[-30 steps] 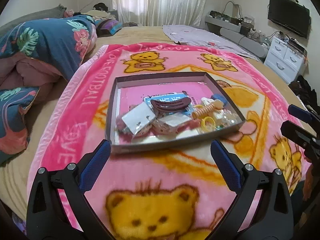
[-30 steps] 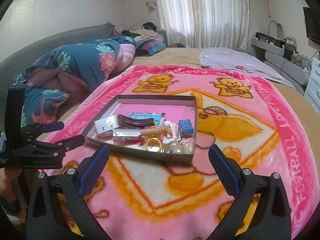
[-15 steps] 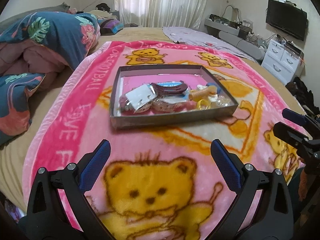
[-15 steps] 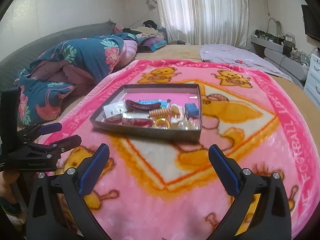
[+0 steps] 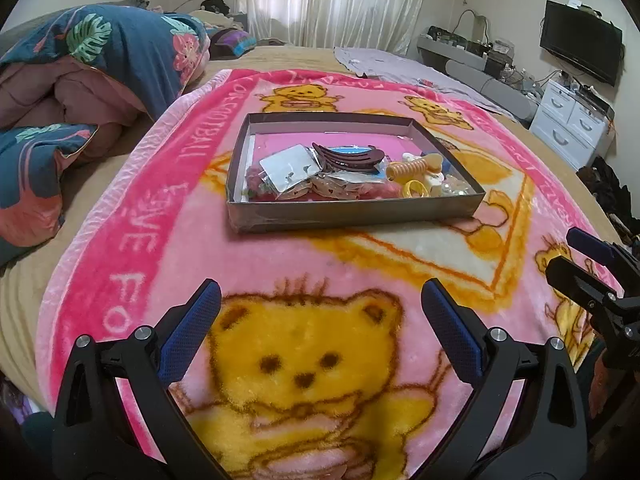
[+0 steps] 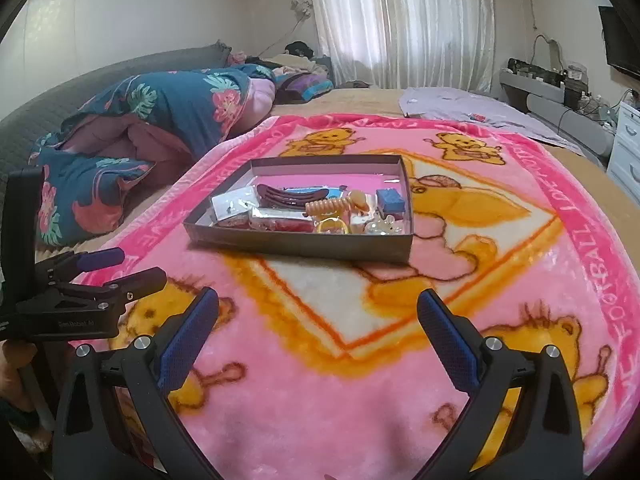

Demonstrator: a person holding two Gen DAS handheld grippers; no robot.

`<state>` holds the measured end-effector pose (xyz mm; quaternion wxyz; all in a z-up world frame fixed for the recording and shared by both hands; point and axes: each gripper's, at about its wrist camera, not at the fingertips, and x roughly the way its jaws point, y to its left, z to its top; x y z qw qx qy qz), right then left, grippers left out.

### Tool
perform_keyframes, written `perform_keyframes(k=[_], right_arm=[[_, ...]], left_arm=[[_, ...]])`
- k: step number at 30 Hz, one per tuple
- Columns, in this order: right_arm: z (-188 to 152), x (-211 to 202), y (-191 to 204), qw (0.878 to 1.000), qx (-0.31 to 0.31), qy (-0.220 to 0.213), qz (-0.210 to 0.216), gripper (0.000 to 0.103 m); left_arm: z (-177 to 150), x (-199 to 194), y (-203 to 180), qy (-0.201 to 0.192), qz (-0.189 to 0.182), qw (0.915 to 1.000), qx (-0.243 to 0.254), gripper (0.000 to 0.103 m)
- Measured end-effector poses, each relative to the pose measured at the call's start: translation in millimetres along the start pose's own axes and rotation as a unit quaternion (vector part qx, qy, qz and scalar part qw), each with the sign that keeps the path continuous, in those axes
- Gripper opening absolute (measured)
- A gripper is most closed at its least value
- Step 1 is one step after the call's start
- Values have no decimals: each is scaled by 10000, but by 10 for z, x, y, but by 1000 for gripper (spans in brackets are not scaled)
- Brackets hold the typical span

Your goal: Organize jewelry

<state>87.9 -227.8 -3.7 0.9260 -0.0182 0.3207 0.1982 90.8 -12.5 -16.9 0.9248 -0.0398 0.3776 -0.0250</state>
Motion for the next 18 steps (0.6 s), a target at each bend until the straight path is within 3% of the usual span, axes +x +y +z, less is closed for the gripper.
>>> perform_keyframes(k=[18], right_arm=[[-10, 25, -11, 10000, 64, 31, 9, 99]], left_arm=[[-10, 5, 13, 2, 0, 10000, -41, 94]])
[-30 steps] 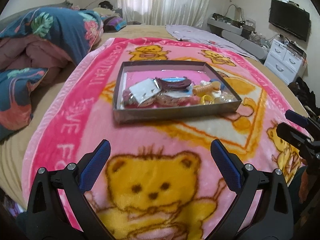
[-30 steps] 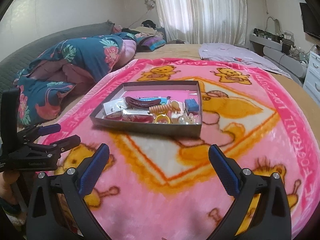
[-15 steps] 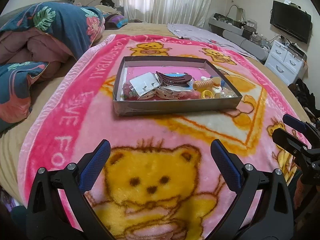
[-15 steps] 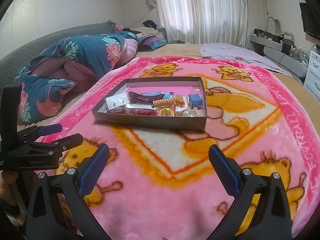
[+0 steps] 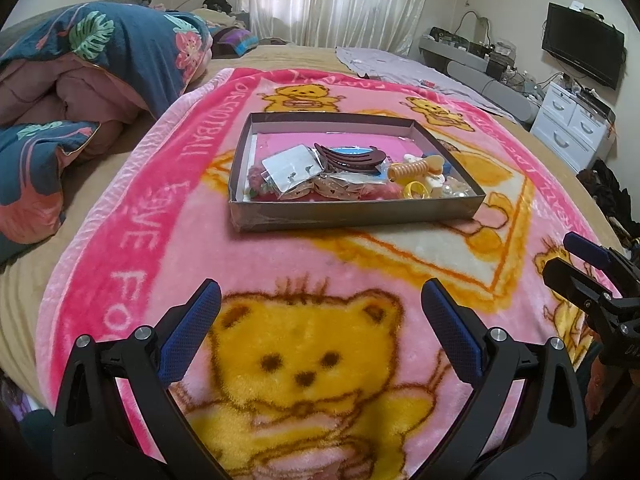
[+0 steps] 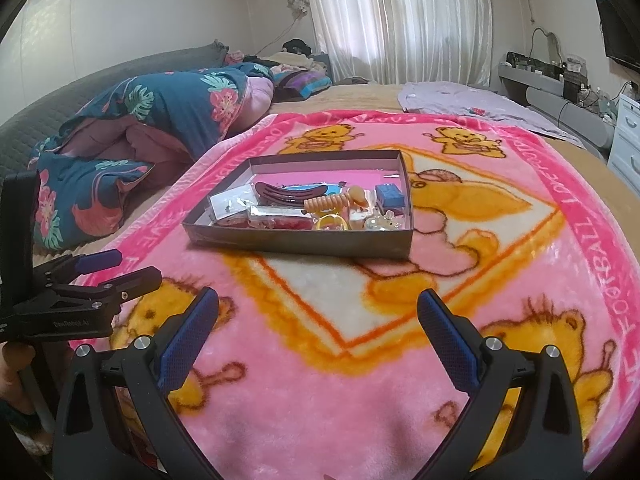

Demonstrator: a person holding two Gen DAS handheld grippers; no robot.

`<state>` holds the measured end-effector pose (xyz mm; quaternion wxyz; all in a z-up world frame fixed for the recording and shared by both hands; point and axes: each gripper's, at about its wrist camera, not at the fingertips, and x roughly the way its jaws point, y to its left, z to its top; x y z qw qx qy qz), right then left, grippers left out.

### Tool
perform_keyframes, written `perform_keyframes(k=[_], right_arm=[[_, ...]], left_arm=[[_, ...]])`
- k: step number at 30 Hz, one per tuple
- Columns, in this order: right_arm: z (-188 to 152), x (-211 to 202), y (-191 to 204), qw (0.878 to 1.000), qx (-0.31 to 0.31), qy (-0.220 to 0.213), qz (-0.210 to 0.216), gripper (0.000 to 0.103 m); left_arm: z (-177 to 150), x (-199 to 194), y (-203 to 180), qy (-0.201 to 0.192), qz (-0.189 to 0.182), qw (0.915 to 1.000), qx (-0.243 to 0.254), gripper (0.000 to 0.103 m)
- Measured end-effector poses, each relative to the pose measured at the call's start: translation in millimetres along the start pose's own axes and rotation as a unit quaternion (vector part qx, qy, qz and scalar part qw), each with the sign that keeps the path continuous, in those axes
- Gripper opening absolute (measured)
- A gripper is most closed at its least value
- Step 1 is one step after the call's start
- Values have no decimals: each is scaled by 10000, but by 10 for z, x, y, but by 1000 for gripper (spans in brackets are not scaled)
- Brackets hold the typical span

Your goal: Organize jewelry

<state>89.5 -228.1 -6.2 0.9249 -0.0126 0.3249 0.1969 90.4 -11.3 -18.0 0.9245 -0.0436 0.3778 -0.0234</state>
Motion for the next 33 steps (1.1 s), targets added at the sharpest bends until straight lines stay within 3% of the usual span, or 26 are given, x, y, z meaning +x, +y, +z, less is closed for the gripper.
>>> perform_keyframes(k=[33], right_arm=[[-12, 27, -14, 10000, 0, 28, 1, 99]], left_arm=[[-25, -17, -18, 64, 33, 10000, 6, 94]])
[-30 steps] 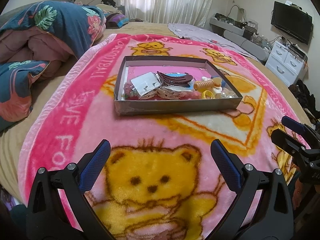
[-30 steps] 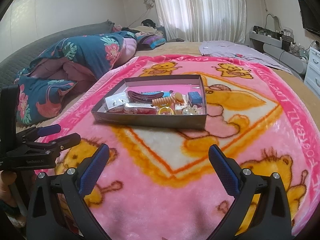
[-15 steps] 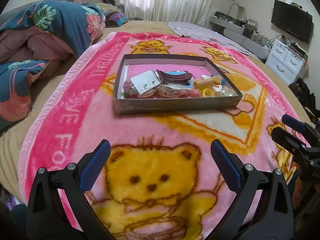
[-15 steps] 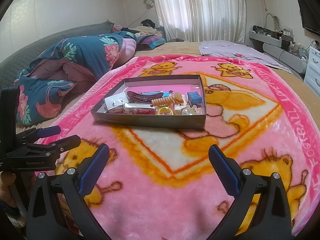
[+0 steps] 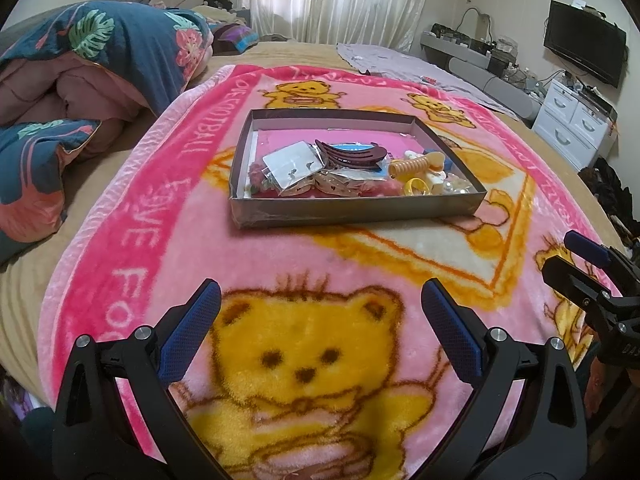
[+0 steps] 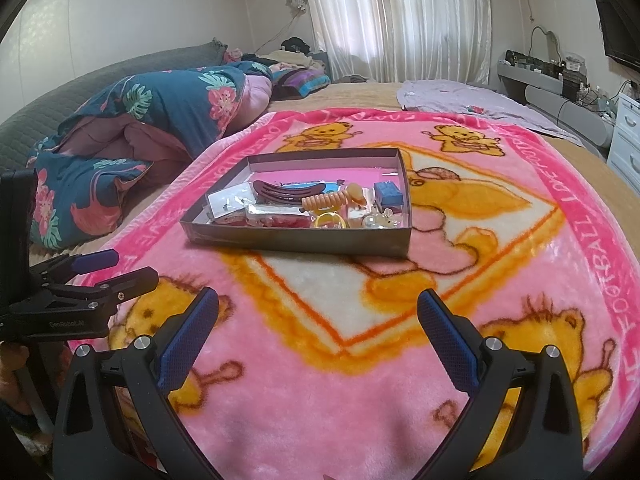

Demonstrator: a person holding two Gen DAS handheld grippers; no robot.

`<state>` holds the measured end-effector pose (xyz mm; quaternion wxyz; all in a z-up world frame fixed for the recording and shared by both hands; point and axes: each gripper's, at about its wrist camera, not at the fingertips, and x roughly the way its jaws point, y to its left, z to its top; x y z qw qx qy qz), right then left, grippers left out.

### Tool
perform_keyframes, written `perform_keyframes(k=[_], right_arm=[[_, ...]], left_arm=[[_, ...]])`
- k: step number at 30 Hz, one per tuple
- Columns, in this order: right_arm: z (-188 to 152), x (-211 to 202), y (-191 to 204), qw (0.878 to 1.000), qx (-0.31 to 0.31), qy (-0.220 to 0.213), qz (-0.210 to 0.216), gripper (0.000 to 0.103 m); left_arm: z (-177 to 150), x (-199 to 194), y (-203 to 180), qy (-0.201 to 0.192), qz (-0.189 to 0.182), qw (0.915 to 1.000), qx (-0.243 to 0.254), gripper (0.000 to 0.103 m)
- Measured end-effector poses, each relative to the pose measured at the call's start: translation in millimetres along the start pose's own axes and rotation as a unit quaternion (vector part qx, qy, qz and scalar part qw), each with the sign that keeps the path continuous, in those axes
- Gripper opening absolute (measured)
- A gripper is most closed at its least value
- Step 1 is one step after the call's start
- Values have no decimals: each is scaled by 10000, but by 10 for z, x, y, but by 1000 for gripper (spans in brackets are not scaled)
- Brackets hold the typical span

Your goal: Organize jewelry

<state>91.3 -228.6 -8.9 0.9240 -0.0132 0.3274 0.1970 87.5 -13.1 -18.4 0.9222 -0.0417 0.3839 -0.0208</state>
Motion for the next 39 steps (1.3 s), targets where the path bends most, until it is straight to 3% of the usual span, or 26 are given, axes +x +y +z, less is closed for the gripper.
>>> perform_keyframes(k=[29, 37, 39], right_arm=[[5, -2, -6, 10000, -46, 14, -49, 99], [19, 17, -76, 10000, 55, -12, -70, 99], [72, 74, -232, 9997, 244, 28, -45, 99]], left_arm=[[-14, 6, 2, 30, 11, 10000, 46, 94], [-3, 99, 134, 101, 67, 9996, -273, 94], [69, 176, 229, 147, 255, 9988, -398, 94]])
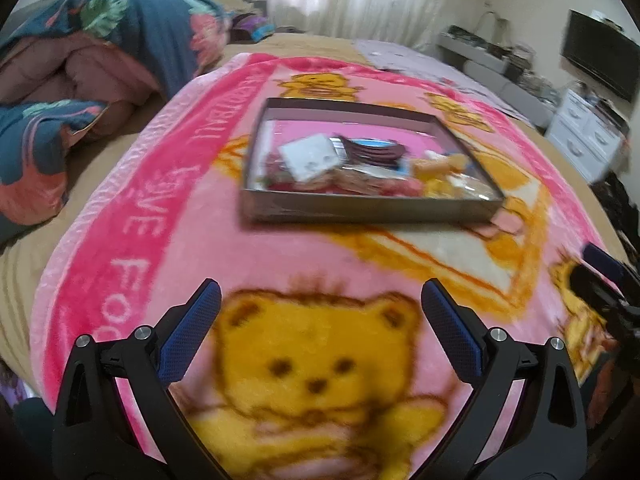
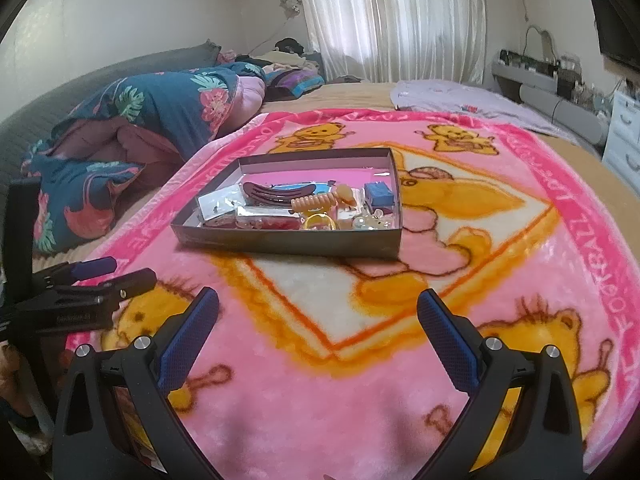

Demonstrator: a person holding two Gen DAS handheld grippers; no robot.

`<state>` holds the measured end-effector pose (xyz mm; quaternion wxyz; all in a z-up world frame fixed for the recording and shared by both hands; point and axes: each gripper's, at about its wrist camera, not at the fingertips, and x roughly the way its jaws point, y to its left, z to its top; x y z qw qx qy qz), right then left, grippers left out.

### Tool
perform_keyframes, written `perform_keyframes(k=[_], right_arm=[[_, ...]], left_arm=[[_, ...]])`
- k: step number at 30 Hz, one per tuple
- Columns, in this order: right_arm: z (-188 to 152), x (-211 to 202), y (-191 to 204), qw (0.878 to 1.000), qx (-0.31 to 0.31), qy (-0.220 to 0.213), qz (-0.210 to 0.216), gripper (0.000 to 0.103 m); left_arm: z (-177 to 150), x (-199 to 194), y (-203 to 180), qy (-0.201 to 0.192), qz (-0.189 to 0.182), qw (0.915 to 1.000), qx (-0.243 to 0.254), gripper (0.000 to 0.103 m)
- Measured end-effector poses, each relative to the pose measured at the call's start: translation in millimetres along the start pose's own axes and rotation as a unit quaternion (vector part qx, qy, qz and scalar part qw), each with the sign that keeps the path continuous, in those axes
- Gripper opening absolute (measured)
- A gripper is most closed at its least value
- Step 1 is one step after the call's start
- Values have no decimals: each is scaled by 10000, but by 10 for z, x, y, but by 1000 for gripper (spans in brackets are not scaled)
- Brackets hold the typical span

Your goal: Organize jewelry

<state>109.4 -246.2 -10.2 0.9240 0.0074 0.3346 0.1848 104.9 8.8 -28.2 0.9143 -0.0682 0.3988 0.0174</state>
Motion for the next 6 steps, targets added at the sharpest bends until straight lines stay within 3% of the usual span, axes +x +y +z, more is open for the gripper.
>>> perform_keyframes(k=[2, 6], right_arm=[[114, 103, -276, 9993, 274, 24, -247, 99], [406, 456, -1249, 9804, 1216, 368, -1507, 99]], left_arm=[[112, 128, 225, 64, 287, 9993, -246, 94], [404, 508, 943, 207, 1087, 9896, -915, 94]])
